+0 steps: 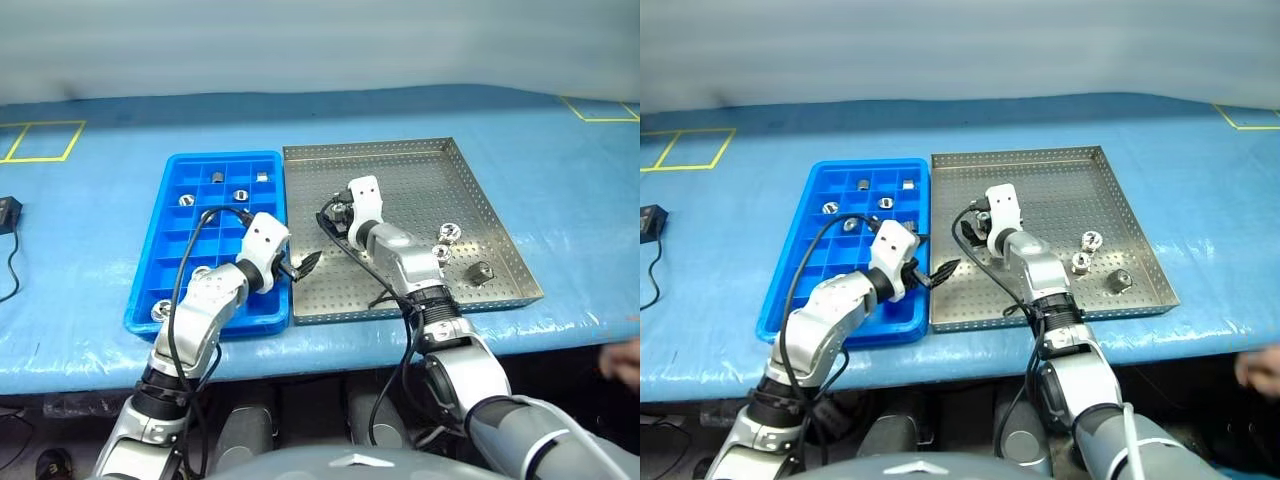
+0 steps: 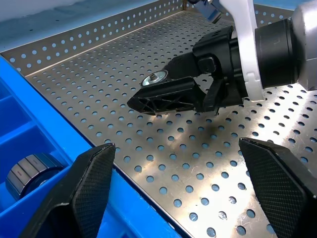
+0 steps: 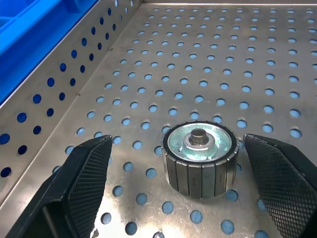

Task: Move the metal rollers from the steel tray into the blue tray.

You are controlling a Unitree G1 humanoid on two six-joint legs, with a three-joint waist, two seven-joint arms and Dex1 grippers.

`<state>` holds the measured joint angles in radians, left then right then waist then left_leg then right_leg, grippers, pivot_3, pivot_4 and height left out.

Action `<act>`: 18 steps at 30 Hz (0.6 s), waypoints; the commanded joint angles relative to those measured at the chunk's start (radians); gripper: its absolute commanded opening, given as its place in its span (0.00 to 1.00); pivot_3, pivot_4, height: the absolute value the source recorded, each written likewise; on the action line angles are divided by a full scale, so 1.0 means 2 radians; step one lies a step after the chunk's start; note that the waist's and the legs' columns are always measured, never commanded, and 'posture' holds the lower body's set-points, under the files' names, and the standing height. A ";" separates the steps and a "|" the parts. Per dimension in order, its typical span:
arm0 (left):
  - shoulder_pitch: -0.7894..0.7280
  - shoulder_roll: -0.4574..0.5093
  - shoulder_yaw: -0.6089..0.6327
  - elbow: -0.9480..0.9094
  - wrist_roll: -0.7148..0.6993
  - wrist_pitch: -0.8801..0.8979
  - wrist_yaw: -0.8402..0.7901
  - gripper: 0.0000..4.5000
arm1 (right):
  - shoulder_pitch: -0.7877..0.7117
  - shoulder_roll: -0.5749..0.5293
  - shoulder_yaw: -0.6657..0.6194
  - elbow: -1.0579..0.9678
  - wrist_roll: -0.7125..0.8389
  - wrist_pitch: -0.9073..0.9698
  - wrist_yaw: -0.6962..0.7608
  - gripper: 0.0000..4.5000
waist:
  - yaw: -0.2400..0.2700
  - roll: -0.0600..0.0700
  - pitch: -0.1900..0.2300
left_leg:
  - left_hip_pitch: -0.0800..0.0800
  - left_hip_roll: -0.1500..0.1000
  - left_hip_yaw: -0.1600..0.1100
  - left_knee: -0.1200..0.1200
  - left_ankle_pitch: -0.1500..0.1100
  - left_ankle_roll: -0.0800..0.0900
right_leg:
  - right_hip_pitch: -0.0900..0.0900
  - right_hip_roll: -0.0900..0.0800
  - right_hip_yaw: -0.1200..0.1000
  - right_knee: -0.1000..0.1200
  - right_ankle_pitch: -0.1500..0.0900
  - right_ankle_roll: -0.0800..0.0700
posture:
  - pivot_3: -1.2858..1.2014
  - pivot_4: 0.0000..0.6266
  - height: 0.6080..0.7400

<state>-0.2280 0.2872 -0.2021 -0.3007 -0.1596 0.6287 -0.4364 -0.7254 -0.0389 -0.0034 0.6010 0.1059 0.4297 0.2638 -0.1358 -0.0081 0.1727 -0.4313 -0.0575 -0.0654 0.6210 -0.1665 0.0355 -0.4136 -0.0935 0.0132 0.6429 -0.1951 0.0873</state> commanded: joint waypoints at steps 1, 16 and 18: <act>0.005 0.003 0.011 -0.024 -0.003 0.003 0.005 0.98 | -0.024 0.005 -0.006 0.026 0.000 -0.038 -0.001 0.96 | 0.001 0.000 0.000 | 0.000 0.000 0.000 0.000 0.000 0.000 | 0.000 0.000 0.000 0.000 0.000 0.000 | 0.46 0.24 1.00; 0.047 0.013 0.061 -0.058 -0.020 0.022 0.018 0.98 | -0.003 -0.001 0.014 -0.026 -0.010 -0.021 0.007 0.20 | 0.004 0.000 0.000 | 0.000 0.000 0.000 0.000 0.000 0.000 | 0.000 0.000 0.000 0.000 0.000 0.000 | 0.46 0.24 1.00; 0.051 0.016 0.069 -0.061 -0.022 0.026 0.021 0.98 | -0.003 0.000 0.017 -0.028 -0.010 -0.014 0.014 0.20 | 0.003 0.000 0.000 | 0.000 0.000 0.000 0.000 0.000 0.000 | 0.000 0.000 0.000 0.000 0.000 -0.001 | 0.46 0.24 1.00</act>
<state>-0.1290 0.3088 -0.0969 -0.3796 -0.1992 0.6733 -0.4060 -0.7248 -0.0450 0.0153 0.5838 0.0829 0.3923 0.2737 -0.1289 -0.0080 0.1726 -0.4305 -0.0567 -0.0657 0.6206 -0.1664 0.0350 -0.4134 -0.0928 0.0130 0.6432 -0.1959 0.0860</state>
